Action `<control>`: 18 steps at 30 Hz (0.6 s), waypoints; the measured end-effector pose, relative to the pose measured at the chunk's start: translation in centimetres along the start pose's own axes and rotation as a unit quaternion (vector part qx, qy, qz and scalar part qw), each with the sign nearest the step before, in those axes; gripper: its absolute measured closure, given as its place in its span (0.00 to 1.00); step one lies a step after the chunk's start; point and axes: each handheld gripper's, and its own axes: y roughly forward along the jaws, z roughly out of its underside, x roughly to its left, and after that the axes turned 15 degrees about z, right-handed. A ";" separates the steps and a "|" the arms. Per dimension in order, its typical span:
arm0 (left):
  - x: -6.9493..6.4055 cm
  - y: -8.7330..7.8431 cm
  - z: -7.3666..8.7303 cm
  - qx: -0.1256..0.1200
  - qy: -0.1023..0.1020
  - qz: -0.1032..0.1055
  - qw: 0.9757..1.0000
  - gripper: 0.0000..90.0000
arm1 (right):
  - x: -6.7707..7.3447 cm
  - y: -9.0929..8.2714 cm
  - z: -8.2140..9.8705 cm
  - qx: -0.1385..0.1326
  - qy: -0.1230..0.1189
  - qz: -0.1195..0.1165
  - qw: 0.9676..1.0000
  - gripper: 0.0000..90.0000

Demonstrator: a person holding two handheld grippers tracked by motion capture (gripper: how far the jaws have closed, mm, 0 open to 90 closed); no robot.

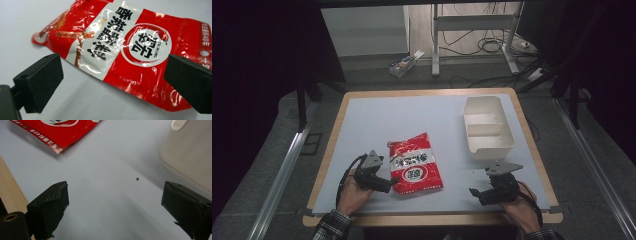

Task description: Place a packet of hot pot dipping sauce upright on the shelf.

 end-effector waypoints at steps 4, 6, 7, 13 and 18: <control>0.3 0.2 0.0 -0.002 0.000 0.007 1.000 0.03 | -0.2 0.1 0.1 0.002 0.006 -0.004 1.000 0.08; 0.3 0.3 -0.1 0.006 -0.002 0.004 1.000 0.03 | -0.3 0.1 0.1 0.000 0.008 -0.005 1.000 0.08; 0.2 0.4 -0.2 0.009 -0.002 0.003 1.000 0.03 | -0.3 0.1 0.1 0.000 0.008 -0.004 1.000 0.08; 0.1 0.5 -0.6 0.020 -0.006 0.000 1.000 0.04 | -0.3 0.3 0.1 0.001 0.004 -0.007 1.000 0.08; 0.0 0.8 -1.2 0.025 -0.010 -0.003 1.000 0.05 | -0.3 0.2 0.1 -0.003 0.001 -0.006 1.000 0.08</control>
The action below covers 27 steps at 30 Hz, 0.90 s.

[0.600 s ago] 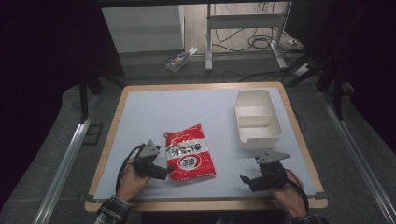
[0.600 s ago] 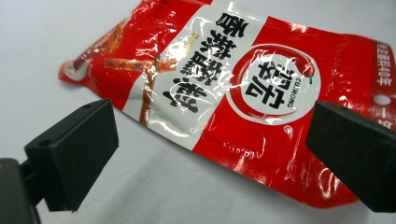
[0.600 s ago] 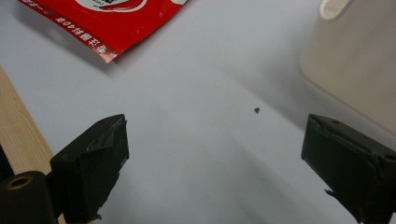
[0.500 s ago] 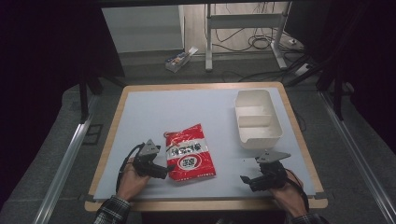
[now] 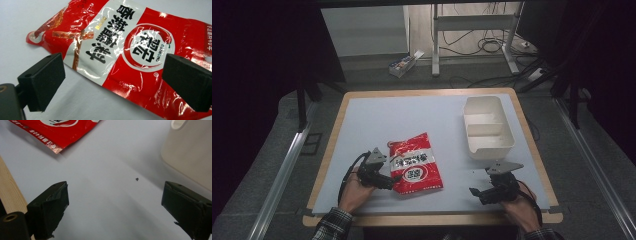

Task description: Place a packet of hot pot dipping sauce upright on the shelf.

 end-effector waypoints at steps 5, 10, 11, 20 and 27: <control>0.0 0.1 -1.0 -0.011 -0.007 0.015 1.000 0.09 | 0.1 0.1 0.0 -0.001 -0.004 -0.001 1.000 0.08; 0.4 0.5 -2.0 -0.022 -0.005 0.024 0.999 0.23 | 0.3 0.1 -0.1 -0.004 -0.005 0.000 1.000 0.08; 0.5 0.7 -2.1 -0.022 -0.003 0.027 0.999 0.26 | 0.3 0.1 -0.1 -0.004 -0.006 -0.001 1.000 0.08; 1.2 1.8 -3.4 -0.013 0.001 0.033 0.999 0.52 | 0.4 0.1 -0.2 -0.005 -0.007 -0.003 1.000 0.08; 2.8 3.5 -5.7 -0.006 0.009 0.033 0.999 0.91 | 0.4 0.2 -0.2 -0.004 -0.010 -0.002 1.000 0.08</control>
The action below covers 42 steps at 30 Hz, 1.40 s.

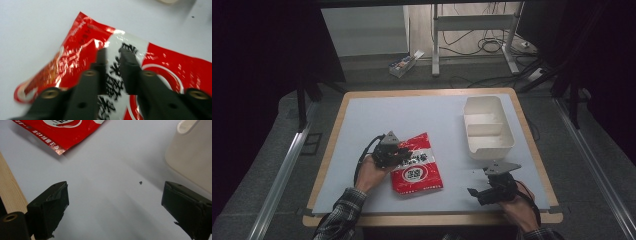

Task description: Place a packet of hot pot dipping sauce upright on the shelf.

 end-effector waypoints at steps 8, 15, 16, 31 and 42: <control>1.5 2.6 -2.7 0.008 0.009 -0.006 1.000 1.00 | 0.0 0.1 0.0 0.005 0.000 0.000 1.000 0.08; 3.7 5.9 -5.0 0.035 -0.004 -0.015 0.999 1.00 | 0.0 0.1 0.0 0.005 -0.001 -0.003 1.000 0.08; 4.0 6.2 -5.1 0.039 -0.006 -0.016 0.999 1.00 | 0.0 0.1 0.1 0.006 -0.001 -0.003 1.000 0.08; 5.3 7.4 -5.4 0.076 -0.008 -0.038 0.996 1.00 | 0.1 0.2 0.1 0.009 -0.004 -0.005 1.000 0.08; 5.3 5.6 -4.0 0.083 -0.023 -0.042 0.995 1.00 | 0.1 0.2 0.1 0.008 -0.007 -0.003 1.000 0.08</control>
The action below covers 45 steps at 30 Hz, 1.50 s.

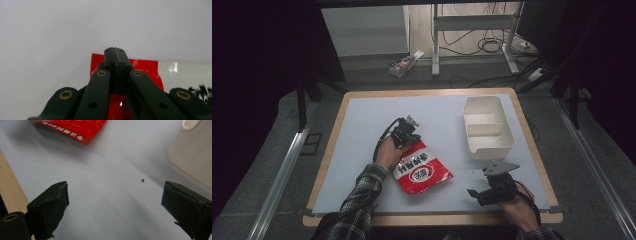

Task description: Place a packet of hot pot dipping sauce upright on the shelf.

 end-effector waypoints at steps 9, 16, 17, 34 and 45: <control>-0.3 -1.9 3.0 -0.021 -0.018 -0.005 1.000 1.00 | 0.0 -0.1 0.0 -0.004 0.000 0.003 1.000 0.08; -1.2 -2.7 4.3 -0.026 -0.019 -0.016 0.999 1.00 | 0.0 -0.1 -0.1 -0.004 0.000 0.005 1.000 0.08; -1.4 -2.8 4.5 -0.024 -0.017 -0.017 0.999 1.00 | 0.0 -0.2 -0.1 -0.004 0.000 0.005 1.000 0.08; -4.4 -4.9 8.3 -0.030 -0.030 -0.034 0.999 1.00 | -0.2 -0.2 0.0 0.000 0.006 0.003 1.000 0.08; -5.2 -6.6 8.7 -0.085 -0.015 -0.029 0.996 0.79 | -0.2 0.3 -0.1 0.013 0.003 0.003 1.000 0.01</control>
